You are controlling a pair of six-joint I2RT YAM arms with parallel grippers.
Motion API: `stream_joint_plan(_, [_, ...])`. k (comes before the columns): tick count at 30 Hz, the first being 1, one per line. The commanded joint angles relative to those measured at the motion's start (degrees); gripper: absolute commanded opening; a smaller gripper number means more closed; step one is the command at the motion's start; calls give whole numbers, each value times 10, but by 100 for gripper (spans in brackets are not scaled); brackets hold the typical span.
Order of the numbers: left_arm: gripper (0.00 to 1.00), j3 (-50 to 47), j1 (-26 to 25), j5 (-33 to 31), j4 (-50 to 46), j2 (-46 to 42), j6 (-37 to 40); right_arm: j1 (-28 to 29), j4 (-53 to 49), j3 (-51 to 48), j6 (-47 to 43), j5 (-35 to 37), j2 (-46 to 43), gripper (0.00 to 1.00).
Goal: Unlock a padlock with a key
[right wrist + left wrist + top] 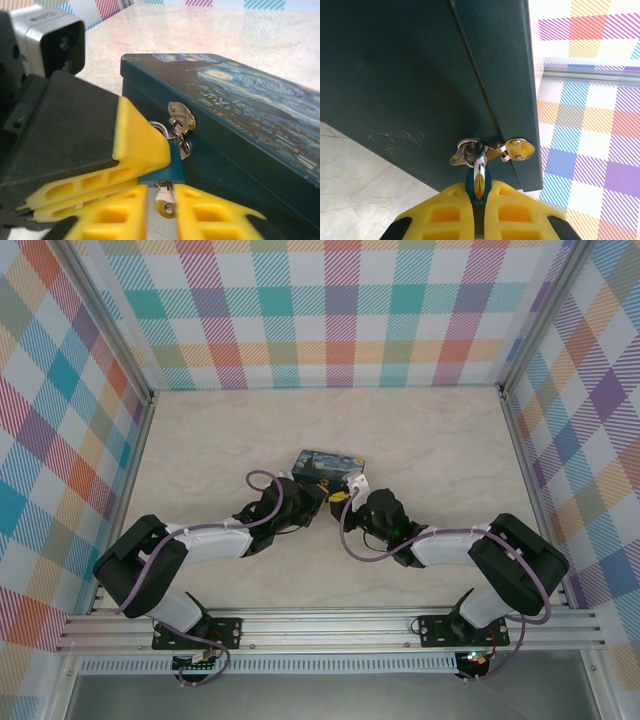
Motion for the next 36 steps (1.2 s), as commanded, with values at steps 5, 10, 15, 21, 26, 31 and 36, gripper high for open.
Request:
stream_joint_plan(5, [0, -2, 3, 12, 12, -39, -11, -1, -59, -21, -124, 0, -51, 43])
stream_joint_plan(10, [0, -3, 8, 15, -1, -52, -13, 9, -89, -14, -220, 48, -87, 44])
stream_joint_plan(15, [0, -5, 19, 22, -10, -64, -12, 46, -99, -5, -364, 134, -114, 44])
stream_joint_plan(21, [0, 0, 21, 35, -6, -65, -16, 64, -37, -14, -506, 174, -106, 46])
stream_joint_plan(26, [0, 3, 22, 42, -1, -62, -19, 64, -12, -2, -526, 164, -86, 46])
stream_joint_plan(31, [0, 0, 22, 42, 3, -62, -22, 64, -14, 15, -525, 153, -61, 43])
stream_joint_plan(36, [0, 0, 22, 43, 5, -61, -22, 65, -14, 25, -519, 153, -45, 32])
